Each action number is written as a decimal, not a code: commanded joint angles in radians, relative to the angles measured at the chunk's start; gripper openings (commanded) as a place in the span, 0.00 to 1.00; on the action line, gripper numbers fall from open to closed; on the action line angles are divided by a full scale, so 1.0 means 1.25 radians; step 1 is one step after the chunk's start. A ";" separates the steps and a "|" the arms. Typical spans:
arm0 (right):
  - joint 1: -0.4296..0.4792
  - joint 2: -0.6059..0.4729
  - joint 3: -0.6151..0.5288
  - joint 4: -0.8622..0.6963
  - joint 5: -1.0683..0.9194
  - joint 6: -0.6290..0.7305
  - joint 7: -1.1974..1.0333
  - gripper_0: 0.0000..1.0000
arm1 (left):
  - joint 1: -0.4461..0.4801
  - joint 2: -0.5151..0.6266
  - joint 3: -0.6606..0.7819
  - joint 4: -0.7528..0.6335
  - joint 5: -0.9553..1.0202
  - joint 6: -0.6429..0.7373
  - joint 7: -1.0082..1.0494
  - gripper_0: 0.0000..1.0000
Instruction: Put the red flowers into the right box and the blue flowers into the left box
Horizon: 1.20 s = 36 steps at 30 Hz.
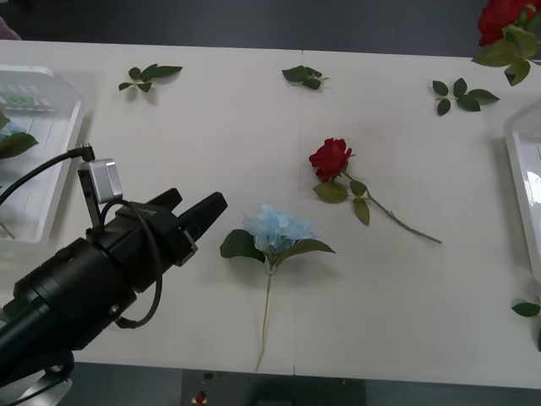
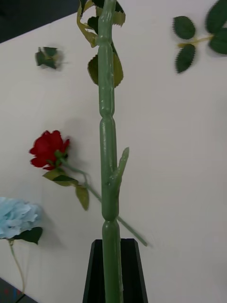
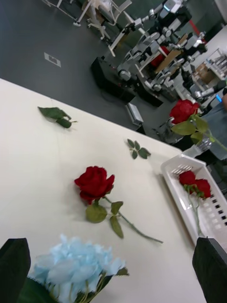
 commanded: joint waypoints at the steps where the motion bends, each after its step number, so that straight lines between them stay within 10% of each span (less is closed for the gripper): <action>1: -0.004 -0.029 -0.009 -0.028 0.089 -0.002 0.034 0.00 | 0.019 -0.014 -0.003 -0.025 -0.004 -0.002 -0.096 1.00; 21: 0.175 -0.044 -0.043 -0.028 0.361 -0.129 0.011 0.00 | -0.203 -0.159 -0.278 -0.022 0.085 0.665 -0.465 1.00; 36: 0.311 -0.043 -0.032 -0.027 0.380 -0.350 0.000 0.00 | -0.313 -0.234 -0.313 0.179 0.249 0.666 -0.446 1.00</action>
